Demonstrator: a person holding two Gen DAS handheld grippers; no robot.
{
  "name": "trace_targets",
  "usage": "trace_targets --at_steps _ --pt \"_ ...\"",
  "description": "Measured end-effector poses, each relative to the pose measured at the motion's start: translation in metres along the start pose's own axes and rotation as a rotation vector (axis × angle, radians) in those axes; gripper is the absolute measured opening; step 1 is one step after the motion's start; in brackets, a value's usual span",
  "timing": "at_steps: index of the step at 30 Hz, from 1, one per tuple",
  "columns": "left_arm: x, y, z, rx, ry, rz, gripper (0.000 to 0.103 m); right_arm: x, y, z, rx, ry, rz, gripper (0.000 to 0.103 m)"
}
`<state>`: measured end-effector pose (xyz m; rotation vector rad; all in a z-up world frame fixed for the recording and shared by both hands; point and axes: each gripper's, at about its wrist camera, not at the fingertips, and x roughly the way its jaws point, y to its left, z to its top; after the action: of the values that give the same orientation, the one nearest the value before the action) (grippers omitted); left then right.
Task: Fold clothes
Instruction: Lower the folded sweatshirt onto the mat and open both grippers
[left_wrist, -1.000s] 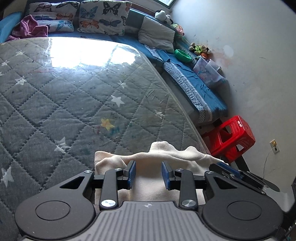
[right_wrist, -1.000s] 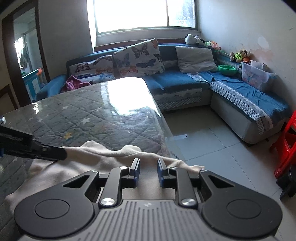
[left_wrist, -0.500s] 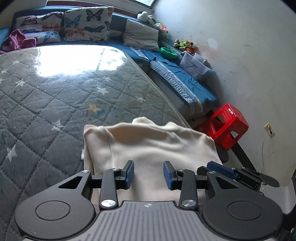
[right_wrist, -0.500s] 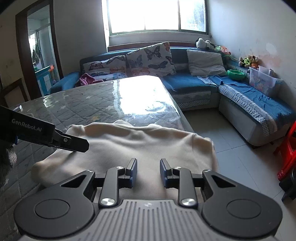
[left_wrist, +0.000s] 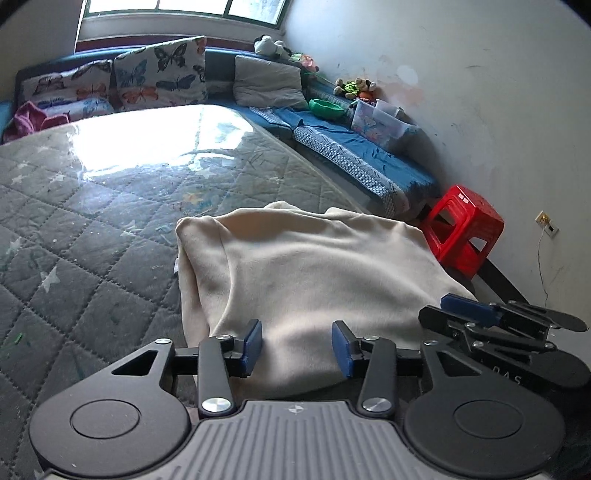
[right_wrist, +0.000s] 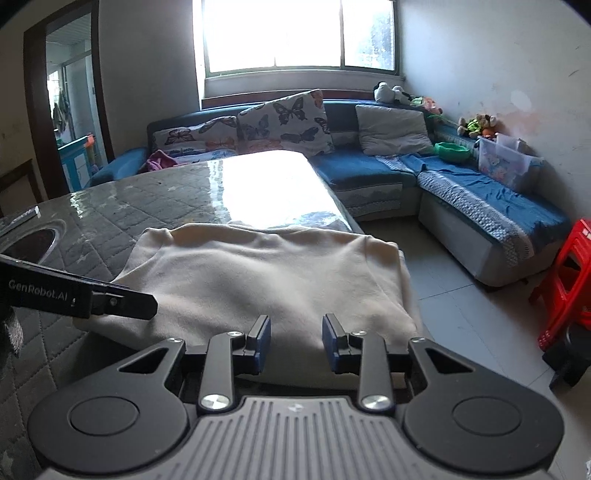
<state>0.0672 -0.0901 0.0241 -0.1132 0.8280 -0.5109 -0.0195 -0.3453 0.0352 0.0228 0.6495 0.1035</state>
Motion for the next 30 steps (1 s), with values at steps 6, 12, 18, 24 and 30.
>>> trace_targets --at_steps 6,12,18,24,30 --pt "-0.008 -0.002 -0.006 0.004 -0.009 -0.002 0.058 -0.008 0.004 -0.006 0.022 -0.002 -0.007 0.038" --pt "-0.016 -0.004 -0.016 0.013 -0.011 0.005 0.070 -0.012 0.010 -0.011 0.036 0.000 -0.006 0.039" --pt "-0.023 -0.007 -0.026 0.030 -0.009 0.022 0.091 -0.018 0.015 -0.018 0.058 0.005 -0.004 0.044" --pt "-0.031 -0.003 -0.034 0.021 -0.005 0.067 0.103 -0.022 0.021 -0.025 0.088 0.015 -0.002 0.053" --pt "-0.035 0.004 -0.041 0.006 0.008 0.113 0.103 -0.022 0.027 -0.030 0.115 0.036 -0.016 0.056"
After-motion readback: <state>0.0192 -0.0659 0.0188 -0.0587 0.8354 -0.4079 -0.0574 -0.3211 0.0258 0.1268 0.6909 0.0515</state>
